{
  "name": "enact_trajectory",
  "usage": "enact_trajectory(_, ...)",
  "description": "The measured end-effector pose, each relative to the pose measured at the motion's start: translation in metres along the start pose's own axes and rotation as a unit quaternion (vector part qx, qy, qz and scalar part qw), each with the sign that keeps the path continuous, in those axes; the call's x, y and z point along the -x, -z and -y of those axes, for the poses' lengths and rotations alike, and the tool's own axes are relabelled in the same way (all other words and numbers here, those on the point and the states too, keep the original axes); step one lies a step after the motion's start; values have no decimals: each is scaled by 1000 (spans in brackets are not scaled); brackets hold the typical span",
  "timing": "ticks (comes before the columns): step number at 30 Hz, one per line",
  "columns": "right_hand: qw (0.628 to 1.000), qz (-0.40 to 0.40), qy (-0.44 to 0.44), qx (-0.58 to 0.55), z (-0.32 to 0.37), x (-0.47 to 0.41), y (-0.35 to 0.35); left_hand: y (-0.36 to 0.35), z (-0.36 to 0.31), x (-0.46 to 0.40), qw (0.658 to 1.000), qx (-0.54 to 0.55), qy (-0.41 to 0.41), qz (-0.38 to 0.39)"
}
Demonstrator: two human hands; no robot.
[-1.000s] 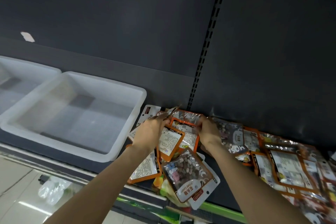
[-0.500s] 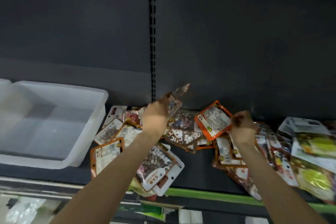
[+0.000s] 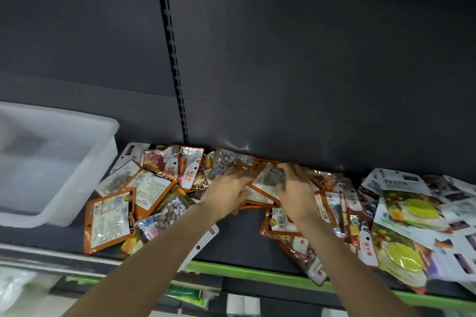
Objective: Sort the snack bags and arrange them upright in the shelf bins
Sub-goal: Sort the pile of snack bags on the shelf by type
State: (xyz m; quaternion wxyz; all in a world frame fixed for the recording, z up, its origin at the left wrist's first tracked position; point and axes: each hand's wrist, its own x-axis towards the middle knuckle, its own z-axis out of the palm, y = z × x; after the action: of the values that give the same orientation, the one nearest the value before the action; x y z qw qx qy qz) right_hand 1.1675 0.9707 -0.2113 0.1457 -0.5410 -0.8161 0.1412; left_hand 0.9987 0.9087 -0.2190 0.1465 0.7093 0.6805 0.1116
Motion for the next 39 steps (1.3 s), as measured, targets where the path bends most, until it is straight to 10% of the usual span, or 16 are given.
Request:
enact_trajectory(10, 979, 168, 102, -52, 129, -38, -72, 44, 159, 84, 949, 82, 294, -79)
enact_trajectory(23, 992, 56, -69, -87, 178, -78, -109, 41, 233, 34, 940, 156, 300, 43)
enact_trajectory(39, 949, -90, -129, -272, 127, -49, -45, 84, 167, 27, 928, 230, 160, -244)
